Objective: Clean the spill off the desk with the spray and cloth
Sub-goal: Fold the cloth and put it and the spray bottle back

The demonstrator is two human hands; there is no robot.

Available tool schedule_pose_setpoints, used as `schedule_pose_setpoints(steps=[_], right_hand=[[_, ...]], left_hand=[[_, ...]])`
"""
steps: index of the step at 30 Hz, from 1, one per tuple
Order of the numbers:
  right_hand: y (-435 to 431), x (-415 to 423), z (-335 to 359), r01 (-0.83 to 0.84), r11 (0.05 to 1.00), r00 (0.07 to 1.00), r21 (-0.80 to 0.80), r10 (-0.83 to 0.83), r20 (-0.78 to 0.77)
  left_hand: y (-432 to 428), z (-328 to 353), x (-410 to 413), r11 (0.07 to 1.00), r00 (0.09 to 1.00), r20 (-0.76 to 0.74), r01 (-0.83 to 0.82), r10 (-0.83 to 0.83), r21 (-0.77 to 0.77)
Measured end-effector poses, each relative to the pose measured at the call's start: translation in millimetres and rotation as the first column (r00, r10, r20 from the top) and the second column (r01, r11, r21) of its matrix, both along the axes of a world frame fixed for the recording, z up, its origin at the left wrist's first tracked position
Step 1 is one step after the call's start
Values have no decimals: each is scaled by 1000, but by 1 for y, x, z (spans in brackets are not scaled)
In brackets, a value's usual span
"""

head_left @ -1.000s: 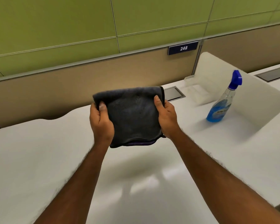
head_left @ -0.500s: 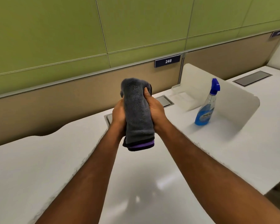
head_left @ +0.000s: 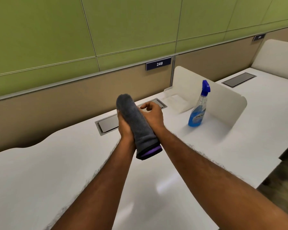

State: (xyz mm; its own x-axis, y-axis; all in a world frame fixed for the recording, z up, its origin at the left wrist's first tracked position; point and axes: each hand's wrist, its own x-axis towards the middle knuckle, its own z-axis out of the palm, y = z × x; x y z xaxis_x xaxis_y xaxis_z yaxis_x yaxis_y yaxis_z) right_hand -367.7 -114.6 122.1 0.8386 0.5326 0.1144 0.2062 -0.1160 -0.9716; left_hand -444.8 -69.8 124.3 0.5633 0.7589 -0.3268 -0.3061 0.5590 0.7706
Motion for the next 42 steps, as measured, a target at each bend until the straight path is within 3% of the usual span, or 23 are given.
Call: schedule_pose_setpoints(steps=[2,6,10,20,29,35,42], right_hand=[[-8,9,3,-44,999,999,-1,44,-16],[-40,35,3,-202,974,957,103,218,-189],[-69,70,-11,-321,946,932,-53,305,-193],[-97,141,-34,-212,977,953,12,209,-218],[-105,199,-37,-201,965,880,167,253,-402],[-104,228,-40,-197,978,901,71,209,-379],[-108,256,-19,-212,977,951,25,212,-224]], left_hand=[[-4,-5,10,997,998,35,-42,44,-59],[-14,-7,35,965,976,42,-202,212,-169],[-24,-2,64,910,934,-48,-356,355,-213],[-63,-3,137,877,899,-135,-437,417,-201],[-51,-23,136,914,926,77,-346,369,-212],[-21,-45,118,1000,990,-138,-12,8,-25],[-14,-27,142,959,966,-260,73,1,275]])
